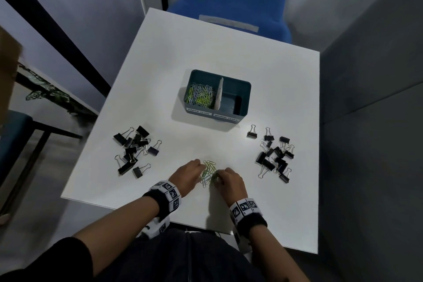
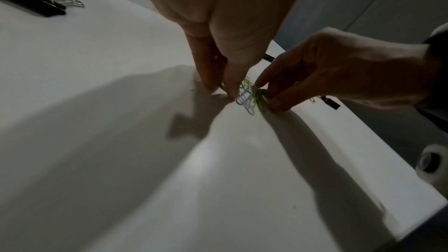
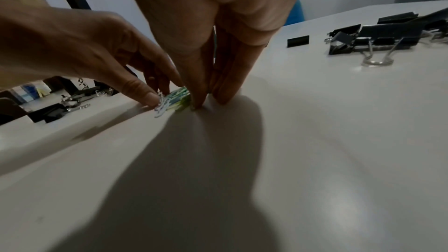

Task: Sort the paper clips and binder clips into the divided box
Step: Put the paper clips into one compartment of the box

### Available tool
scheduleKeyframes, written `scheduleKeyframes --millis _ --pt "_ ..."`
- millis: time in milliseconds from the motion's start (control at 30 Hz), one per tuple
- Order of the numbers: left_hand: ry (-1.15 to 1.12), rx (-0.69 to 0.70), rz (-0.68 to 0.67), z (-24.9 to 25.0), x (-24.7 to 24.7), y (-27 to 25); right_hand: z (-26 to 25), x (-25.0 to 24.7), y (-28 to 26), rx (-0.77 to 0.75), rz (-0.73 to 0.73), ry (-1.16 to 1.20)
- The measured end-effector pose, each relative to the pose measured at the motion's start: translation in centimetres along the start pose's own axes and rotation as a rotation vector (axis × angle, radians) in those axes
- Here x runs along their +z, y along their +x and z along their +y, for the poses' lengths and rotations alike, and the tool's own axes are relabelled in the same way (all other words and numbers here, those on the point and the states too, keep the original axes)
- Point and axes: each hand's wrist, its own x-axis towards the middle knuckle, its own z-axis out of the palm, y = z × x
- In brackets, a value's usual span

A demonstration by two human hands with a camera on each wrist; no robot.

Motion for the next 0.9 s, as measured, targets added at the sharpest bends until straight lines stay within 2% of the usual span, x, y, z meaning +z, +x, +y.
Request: scheduleKeyframes --millis 100,167,267,367,433,633,767,900 --pt "-0.08 -0.013 0.012 -0.2 -0.7 0.2 0.1 -0.1 0.4 -0.001 0.033 0.072" --pt "-0.095 -0.049 0.029 -0.8 -0.9 0.1 0.6 -0.4 0.2 -0.001 0.034 0.039" --pt "0.019 -0.089 -0.065 -1.3 -1.1 -0.1 0.9 -0.7 0.1 -0.019 -0.092 -0.111" --pt "0.134 -0.06 -0.122 -0.4 -0.6 0.4 0.3 -0.4 0.6 -0.086 -0.076 -0.182" --pt "0.144 -0.032 -0.11 0.6 -0.1 0.8 0.0 0.0 0.9 -0.112 -0.045 -0.156" --pt "0.06 0.06 0.053 0.9 1.2 0.9 -0.4 0.4 0.9 -0.148 0.039 -0.105" --pt "0.075 0.059 0.053 0.1 1.2 1.6 0.0 0.3 1.3 -0.123 0.025 -0.114" --pt "0.004 -0.014 0.022 0.4 0.4 2.5 -0.2 -0.6 1.8 -0.05 -0.02 -0.103"
